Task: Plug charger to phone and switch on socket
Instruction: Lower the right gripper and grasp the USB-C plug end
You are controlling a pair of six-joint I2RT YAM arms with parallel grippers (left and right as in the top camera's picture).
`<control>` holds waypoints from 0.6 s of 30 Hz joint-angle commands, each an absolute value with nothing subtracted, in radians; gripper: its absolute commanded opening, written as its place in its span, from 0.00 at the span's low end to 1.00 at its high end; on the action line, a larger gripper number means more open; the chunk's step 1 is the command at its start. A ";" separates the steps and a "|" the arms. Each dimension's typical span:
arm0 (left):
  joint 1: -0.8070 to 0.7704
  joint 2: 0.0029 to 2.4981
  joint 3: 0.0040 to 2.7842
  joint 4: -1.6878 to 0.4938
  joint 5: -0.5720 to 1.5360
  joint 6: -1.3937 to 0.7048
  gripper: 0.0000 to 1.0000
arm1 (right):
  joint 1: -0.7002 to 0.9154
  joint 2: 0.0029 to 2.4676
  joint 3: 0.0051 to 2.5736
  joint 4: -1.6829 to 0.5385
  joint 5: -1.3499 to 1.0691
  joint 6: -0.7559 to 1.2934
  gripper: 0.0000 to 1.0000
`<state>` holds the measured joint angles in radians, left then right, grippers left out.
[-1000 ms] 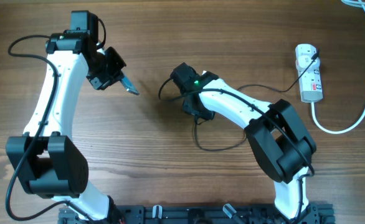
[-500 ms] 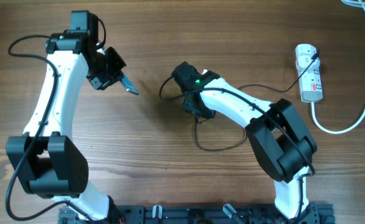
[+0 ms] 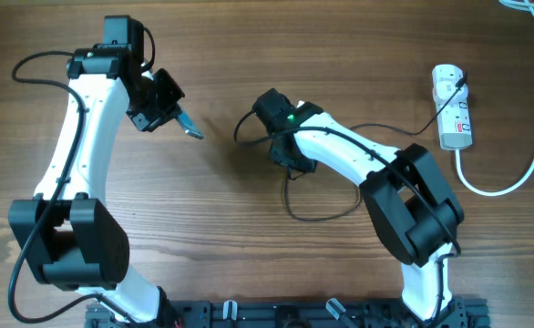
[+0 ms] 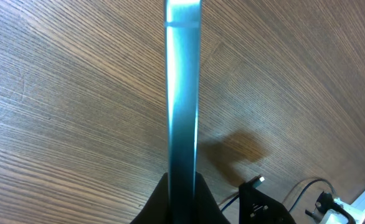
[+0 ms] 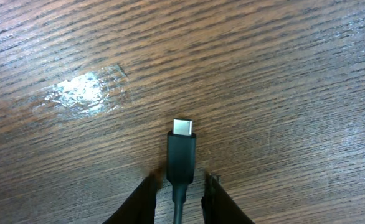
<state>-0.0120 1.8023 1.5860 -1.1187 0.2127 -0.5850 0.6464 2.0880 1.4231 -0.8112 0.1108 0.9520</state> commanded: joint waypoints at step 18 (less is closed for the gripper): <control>-0.011 1.773 1.589 -1.116 0.208 -0.591 0.04 | 0.644 2.157 1.398 -0.830 0.037 0.943 0.14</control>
